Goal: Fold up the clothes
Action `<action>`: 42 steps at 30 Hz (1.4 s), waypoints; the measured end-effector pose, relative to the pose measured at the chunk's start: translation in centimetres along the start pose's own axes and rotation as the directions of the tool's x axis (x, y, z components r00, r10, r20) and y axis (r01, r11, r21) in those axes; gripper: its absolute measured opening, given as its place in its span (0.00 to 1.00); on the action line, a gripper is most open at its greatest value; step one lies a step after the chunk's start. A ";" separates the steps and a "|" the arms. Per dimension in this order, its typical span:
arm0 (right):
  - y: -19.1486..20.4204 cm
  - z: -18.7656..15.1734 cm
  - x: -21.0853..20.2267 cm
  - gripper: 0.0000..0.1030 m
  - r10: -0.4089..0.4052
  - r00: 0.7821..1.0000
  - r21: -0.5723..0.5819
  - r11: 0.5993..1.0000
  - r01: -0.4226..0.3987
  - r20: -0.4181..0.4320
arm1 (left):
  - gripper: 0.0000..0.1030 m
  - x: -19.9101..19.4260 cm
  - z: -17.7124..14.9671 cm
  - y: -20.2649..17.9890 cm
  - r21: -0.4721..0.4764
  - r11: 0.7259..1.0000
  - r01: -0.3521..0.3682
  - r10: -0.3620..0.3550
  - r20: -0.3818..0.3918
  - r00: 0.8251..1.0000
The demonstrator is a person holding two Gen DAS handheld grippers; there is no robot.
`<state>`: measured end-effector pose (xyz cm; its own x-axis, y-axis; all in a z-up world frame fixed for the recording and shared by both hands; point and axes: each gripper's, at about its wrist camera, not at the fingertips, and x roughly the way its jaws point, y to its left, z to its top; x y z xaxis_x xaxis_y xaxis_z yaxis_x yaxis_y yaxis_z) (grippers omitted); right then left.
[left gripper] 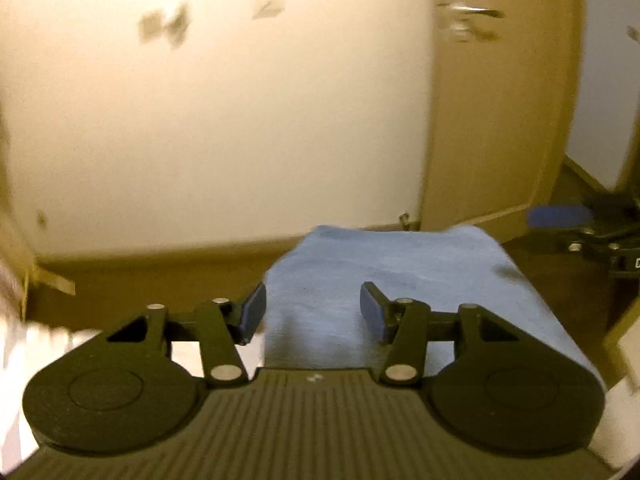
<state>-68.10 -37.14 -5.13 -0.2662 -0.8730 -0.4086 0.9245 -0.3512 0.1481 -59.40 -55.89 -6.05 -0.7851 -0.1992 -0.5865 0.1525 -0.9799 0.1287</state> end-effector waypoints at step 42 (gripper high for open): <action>-7.9 -2.5 0.5 0.57 0.164 0.976 -0.064 0.982 -0.175 -0.142 | 0.41 -7.0 -6.5 -13.8 -0.219 0.967 -0.128 0.138 0.028 0.990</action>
<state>-74.86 -33.89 -8.78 -0.0691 -0.8620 -0.5022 0.9725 -0.1705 0.1589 -52.07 -41.05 -8.95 -0.7733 -0.3317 -0.5403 0.3798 -0.9248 0.0242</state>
